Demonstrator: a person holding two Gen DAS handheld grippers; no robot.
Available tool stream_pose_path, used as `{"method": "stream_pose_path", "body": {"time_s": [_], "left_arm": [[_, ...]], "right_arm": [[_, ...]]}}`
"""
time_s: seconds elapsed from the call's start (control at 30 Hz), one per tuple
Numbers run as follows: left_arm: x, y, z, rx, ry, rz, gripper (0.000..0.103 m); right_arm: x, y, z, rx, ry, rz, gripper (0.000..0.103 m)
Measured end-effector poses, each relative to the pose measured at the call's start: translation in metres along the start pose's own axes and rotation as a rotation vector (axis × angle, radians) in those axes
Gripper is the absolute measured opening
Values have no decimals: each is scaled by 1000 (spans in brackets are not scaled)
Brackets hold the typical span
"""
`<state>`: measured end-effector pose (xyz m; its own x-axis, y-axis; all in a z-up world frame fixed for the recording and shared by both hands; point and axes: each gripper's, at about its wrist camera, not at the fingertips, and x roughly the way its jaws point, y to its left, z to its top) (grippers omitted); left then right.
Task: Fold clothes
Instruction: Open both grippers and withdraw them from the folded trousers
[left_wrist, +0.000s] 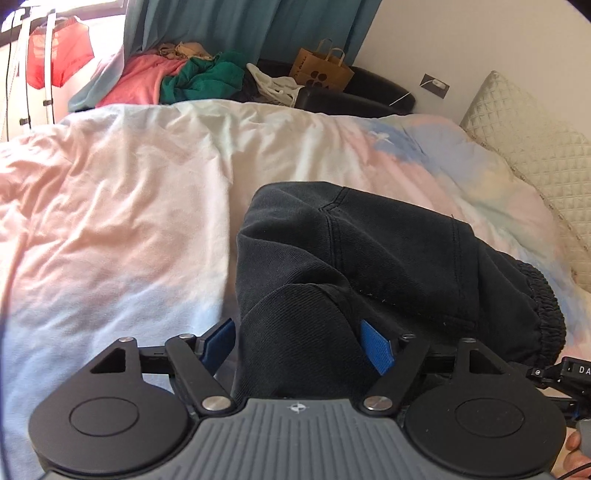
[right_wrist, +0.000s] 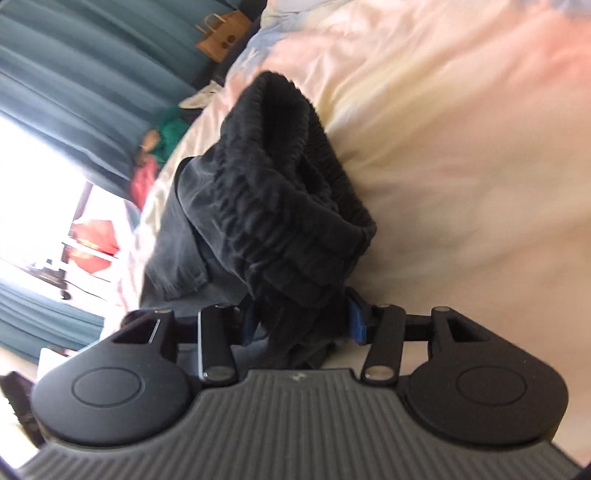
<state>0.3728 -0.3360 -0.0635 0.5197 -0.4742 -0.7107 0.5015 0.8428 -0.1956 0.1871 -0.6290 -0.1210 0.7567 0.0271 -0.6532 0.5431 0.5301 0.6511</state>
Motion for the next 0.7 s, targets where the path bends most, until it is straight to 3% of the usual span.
{"method": "stream_pose_path", "body": {"time_s": [0.2, 0.33, 0.4, 0.43, 0.53, 0.7], "left_arm": [[-94, -29, -14, 108, -70, 35, 88], [-165, -49, -31, 132, -155, 46, 103], [-200, -61, -43, 158, -199, 48, 103], [-216, -64, -50, 160, -215, 34, 103], [-260, -71, -73, 152, -260, 18, 103], [-315, -76, -115, 160, -325, 26, 103]], "right_arm": [[-77, 42, -10, -190, -74, -45, 51], [-136, 75, -26, -341, -134, -15, 51], [-165, 90, -37, -407, -163, 3, 51], [-180, 98, -44, -440, -180, 12, 55], [-221, 115, -74, -508, -242, 27, 85], [-261, 129, -125, -605, -317, 29, 88]]}}
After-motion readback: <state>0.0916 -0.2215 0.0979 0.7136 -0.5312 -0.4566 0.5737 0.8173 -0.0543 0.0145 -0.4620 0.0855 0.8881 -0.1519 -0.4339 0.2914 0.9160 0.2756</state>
